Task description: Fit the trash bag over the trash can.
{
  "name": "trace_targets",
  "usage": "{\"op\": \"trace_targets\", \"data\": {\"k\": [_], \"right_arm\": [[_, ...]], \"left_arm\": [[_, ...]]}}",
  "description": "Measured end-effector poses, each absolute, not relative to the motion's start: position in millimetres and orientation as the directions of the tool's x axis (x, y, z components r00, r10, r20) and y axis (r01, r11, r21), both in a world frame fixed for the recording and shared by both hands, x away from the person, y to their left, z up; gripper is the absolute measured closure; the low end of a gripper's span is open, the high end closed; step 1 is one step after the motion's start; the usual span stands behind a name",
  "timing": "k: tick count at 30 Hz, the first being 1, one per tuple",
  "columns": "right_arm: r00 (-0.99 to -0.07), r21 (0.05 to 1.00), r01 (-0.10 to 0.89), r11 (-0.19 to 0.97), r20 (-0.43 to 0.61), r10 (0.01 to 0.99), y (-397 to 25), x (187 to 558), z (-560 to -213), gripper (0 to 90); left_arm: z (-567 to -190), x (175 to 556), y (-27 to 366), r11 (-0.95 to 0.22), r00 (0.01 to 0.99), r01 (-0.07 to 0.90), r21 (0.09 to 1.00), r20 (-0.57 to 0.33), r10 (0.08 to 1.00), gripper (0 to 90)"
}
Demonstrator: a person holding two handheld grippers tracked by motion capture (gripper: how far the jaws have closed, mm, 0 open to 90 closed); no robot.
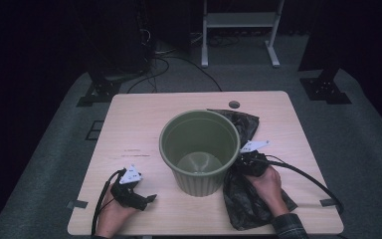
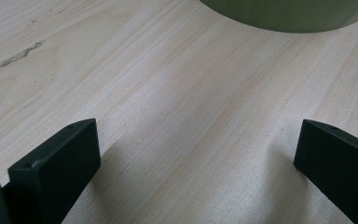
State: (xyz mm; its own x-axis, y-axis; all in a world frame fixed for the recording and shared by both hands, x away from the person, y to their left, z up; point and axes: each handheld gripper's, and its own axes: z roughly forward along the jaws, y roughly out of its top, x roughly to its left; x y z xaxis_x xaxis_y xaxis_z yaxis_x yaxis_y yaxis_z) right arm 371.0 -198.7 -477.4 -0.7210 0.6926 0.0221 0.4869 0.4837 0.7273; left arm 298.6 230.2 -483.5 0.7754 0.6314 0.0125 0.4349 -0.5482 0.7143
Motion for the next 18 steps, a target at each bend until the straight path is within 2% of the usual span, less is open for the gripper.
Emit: {"op": "trace_targets", "data": {"k": [2, 6, 12, 18], "right_arm": [[-0.731, 0.728, 0.481, 0.488, 0.026, 0.681, -199, 370, -477, 80.7], [-0.748, 0.728, 0.474, 0.496, 0.036, 0.663, -199, 369, -478, 87.5], [-0.776, 0.734, 0.471, 0.489, 0.082, 0.626, -205, 366, -474, 88.0], [-0.815, 0.764, 0.437, 0.475, 0.113, 0.568, -211, 358, -454, 88.0]], "left_arm": [[-484, 299, 230, -0.548, 0.775, 0.435, 0.714, 0.012, 0.631, 0.0], [-484, 299, 230, -0.548, 0.775, 0.435, 0.714, 0.013, 0.631, 0.0], [-483, 299, 230, -0.548, 0.775, 0.435, 0.714, 0.012, 0.631, 0.0], [-484, 299, 230, -0.548, 0.775, 0.435, 0.714, 0.012, 0.631, 0.0]]}}
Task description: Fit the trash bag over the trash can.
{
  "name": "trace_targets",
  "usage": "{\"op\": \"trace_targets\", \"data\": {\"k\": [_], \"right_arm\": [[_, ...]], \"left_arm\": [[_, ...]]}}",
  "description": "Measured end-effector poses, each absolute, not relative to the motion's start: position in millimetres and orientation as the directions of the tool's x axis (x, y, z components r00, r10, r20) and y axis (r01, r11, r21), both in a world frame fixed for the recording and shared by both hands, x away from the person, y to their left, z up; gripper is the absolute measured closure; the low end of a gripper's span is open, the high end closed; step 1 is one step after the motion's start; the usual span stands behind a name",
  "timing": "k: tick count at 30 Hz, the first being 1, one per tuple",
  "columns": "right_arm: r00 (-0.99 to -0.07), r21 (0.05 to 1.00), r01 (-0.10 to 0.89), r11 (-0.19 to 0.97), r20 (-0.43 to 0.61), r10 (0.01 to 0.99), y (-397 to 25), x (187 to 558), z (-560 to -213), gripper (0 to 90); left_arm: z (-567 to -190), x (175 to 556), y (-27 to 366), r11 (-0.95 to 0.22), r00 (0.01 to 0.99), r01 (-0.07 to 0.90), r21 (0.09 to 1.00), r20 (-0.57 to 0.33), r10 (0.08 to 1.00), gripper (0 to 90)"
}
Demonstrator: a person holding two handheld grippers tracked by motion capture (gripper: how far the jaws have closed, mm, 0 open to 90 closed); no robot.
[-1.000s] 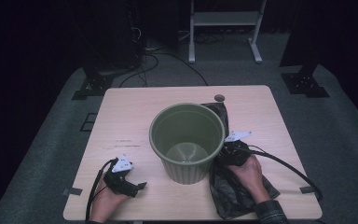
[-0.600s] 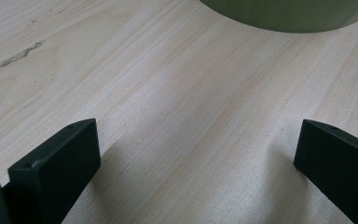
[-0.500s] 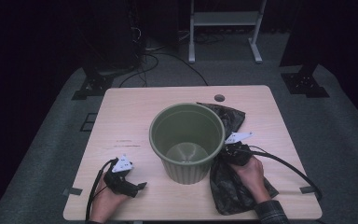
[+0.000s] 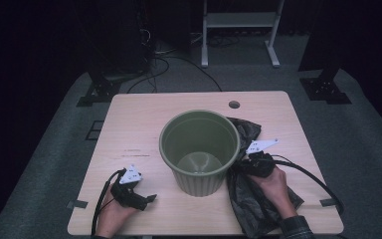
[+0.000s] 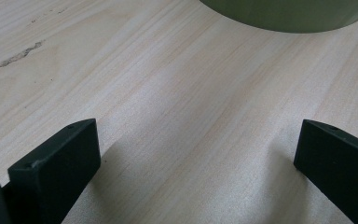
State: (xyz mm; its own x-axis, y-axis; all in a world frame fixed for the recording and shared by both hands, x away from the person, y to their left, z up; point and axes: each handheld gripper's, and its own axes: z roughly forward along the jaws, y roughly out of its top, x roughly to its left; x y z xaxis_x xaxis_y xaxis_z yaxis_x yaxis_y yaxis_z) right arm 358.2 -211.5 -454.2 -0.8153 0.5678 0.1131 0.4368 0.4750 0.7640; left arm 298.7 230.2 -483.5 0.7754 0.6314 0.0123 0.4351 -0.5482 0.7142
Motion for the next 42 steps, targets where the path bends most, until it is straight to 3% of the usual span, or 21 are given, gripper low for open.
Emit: {"op": "trace_targets", "data": {"k": [20, 42], "right_arm": [[-0.932, 0.815, 0.271, 0.512, 0.089, 0.350, -223, 336, -380, 87.9], [-0.973, 0.874, 0.166, 0.457, 0.070, 0.218, -238, 314, -312, 87.4]], "left_arm": [[-483, 299, 230, -0.548, 0.774, 0.436, 0.714, 0.013, 0.633, 0.0], [-483, 298, 230, -0.547, 0.772, 0.439, 0.713, 0.011, 0.635, 0.0]]}}
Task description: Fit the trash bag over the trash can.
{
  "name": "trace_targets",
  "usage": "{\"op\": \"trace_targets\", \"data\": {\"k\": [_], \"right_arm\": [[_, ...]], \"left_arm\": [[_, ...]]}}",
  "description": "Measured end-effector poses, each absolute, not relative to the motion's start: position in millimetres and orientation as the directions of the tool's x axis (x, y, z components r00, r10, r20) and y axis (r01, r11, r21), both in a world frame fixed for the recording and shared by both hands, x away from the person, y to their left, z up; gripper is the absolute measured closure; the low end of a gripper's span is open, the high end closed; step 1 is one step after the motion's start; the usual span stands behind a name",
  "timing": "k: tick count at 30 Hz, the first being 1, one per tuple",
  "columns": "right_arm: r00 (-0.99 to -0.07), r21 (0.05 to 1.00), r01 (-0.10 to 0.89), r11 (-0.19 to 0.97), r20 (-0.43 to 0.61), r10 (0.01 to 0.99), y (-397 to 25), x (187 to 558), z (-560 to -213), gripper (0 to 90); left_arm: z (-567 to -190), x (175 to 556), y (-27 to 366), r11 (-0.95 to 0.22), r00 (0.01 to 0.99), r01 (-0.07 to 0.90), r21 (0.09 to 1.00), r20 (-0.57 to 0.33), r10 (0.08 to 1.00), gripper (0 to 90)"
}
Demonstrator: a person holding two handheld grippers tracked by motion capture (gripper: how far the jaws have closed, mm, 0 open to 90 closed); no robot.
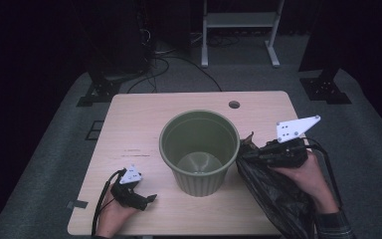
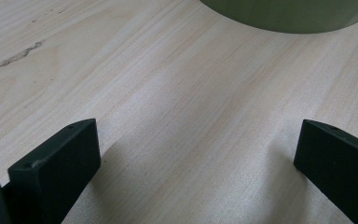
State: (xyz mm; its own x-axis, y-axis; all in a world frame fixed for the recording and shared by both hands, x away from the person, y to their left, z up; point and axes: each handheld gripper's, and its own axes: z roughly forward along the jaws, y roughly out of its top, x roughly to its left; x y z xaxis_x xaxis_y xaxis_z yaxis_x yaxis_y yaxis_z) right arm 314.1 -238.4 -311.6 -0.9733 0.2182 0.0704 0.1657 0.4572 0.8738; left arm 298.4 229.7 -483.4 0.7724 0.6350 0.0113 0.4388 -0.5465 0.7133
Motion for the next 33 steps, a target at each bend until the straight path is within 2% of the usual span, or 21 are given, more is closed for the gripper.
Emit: {"op": "trace_targets", "data": {"k": [11, 22, 33], "right_arm": [[-0.984, 0.906, 0.104, 0.411, 0.034, 0.173, -228, 318, -282, 87.4], [-0.996, 0.904, 0.039, 0.426, -0.002, 0.094, -189, 327, -253, 87.4], [-0.999, 0.908, 0.017, 0.420, 0.000, 0.040, -150, 336, -237, 87.5]], "left_arm": [[-483, 298, 230, -0.548, 0.773, 0.439, 0.713, 0.011, 0.634, 0.0], [-483, 298, 230, -0.547, 0.774, 0.437, 0.714, 0.011, 0.633, 0.0], [-483, 298, 229, -0.548, 0.775, 0.437, 0.713, 0.010, 0.631, 0.0]]}}
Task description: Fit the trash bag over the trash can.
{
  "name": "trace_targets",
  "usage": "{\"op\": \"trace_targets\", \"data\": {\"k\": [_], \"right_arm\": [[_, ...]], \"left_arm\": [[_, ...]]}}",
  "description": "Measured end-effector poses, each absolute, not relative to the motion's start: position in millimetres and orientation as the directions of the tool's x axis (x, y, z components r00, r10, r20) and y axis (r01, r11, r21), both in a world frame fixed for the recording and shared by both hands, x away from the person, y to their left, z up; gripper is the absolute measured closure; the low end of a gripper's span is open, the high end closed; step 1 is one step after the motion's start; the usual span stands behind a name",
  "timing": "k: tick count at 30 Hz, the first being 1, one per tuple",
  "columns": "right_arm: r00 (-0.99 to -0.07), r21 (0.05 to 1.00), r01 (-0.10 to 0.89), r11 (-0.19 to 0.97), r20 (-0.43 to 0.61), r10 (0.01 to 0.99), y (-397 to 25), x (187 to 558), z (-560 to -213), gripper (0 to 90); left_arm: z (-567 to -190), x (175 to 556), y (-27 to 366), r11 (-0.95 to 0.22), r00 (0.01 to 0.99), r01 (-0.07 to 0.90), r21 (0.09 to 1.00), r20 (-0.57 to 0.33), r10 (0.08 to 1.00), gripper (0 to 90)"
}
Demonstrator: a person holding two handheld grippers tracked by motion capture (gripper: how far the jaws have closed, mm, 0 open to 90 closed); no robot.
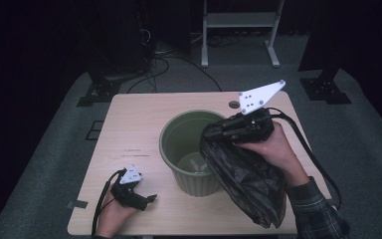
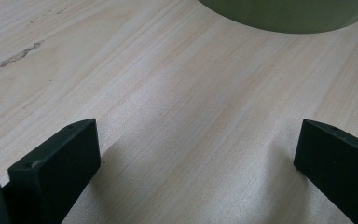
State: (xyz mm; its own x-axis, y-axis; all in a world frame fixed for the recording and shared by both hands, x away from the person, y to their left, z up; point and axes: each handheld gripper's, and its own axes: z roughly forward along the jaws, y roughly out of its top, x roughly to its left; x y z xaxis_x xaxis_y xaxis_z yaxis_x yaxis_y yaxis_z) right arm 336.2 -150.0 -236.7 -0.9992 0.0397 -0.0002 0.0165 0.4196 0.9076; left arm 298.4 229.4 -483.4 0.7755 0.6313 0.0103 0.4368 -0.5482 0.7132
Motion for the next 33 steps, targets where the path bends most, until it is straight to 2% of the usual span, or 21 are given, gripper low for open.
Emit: {"op": "trace_targets", "data": {"k": [18, 25, 31, 33], "right_arm": [[-0.996, 0.903, -0.046, 0.427, -0.011, -0.084, -58, 327, -227, 87.5], [-0.992, 0.914, -0.030, 0.405, 0.022, -0.125, -30, 326, -233, 87.5], [-0.996, 0.892, -0.011, 0.453, 0.029, -0.081, -30, 334, -242, 86.9], [-0.997, 0.899, 0.004, 0.437, 0.037, -0.067, -36, 339, -243, 87.0]], "left_arm": [[-484, 299, 229, -0.550, 0.778, 0.434, 0.714, 0.012, 0.629, 0.0], [-484, 299, 229, -0.550, 0.778, 0.433, 0.714, 0.013, 0.629, 0.0], [-484, 298, 229, -0.551, 0.779, 0.433, 0.714, 0.012, 0.627, 0.0], [-484, 298, 229, -0.551, 0.779, 0.432, 0.714, 0.012, 0.627, 0.0]]}}
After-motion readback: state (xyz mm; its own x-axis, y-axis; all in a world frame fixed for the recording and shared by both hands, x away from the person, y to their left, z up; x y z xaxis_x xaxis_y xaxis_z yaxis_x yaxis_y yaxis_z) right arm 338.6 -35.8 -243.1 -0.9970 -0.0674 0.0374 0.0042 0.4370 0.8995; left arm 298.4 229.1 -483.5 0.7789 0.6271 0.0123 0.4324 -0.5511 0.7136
